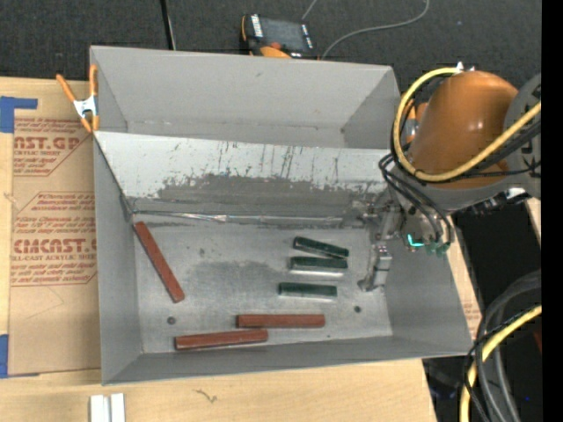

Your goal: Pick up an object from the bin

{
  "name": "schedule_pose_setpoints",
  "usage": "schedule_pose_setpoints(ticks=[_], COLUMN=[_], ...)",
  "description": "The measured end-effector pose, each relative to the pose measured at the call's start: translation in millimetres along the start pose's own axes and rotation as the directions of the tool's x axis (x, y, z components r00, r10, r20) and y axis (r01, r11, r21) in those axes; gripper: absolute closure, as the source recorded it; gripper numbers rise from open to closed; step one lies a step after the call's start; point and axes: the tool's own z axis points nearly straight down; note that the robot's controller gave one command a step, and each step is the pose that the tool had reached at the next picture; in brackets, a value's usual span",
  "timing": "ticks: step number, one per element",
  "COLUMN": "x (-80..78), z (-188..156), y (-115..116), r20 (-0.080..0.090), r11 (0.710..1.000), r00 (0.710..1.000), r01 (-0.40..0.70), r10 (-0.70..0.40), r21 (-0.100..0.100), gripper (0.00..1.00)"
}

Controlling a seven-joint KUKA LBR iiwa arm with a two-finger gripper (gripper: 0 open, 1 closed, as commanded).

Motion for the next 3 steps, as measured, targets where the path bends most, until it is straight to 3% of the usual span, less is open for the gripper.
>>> schedule_pose_setpoints(ticks=[1, 2, 3], x=[-5.6, -9.8, -8.0], z=[110, 144, 145], y=[36, 32, 32], r20=[-0.001, 0.014, 0.007], r11=[0.996, 0.999, 0.999], r00=[0.996, 0.999, 0.999], r01=[-0.094, -0.042, -0.041], r10=[0.094, 0.042, 0.041], r21=[-0.002, 0.000, 0.000], gripper=[0.00, 0.00, 1.00])
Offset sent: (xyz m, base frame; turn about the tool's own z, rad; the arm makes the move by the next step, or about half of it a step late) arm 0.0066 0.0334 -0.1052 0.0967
